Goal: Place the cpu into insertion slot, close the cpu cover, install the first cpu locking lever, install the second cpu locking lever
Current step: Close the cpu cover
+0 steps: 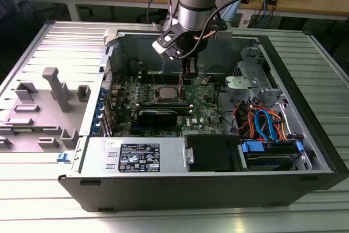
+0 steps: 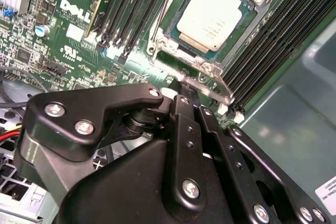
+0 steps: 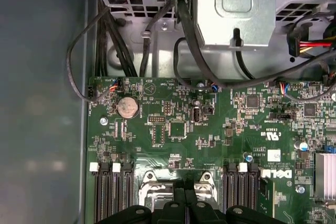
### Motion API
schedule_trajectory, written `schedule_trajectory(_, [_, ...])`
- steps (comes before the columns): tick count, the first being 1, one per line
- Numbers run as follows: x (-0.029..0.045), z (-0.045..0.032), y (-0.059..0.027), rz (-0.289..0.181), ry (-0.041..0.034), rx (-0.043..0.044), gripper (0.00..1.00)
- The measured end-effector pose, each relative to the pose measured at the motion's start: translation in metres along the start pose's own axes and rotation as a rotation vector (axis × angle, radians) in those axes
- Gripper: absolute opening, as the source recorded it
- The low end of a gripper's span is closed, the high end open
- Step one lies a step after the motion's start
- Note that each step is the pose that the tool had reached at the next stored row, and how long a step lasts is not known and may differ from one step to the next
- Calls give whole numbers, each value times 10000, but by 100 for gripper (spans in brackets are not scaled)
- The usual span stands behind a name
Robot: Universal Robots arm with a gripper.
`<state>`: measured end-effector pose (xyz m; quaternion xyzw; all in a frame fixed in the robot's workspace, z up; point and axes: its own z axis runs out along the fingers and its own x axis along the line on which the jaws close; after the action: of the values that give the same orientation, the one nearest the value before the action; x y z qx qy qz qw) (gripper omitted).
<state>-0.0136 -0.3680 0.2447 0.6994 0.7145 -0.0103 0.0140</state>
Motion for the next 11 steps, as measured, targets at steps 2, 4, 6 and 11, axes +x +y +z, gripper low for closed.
schedule_trajectory(2, [0,0,-19,1,-1,0,11])
schedule_trajectory(4, [1,0,-37,0,0,0,11])
schedule_trajectory(6, [1,-1,-68,0,0,0,11])
schedule_trajectory(11, [2,0,-102,0,1,0,11])
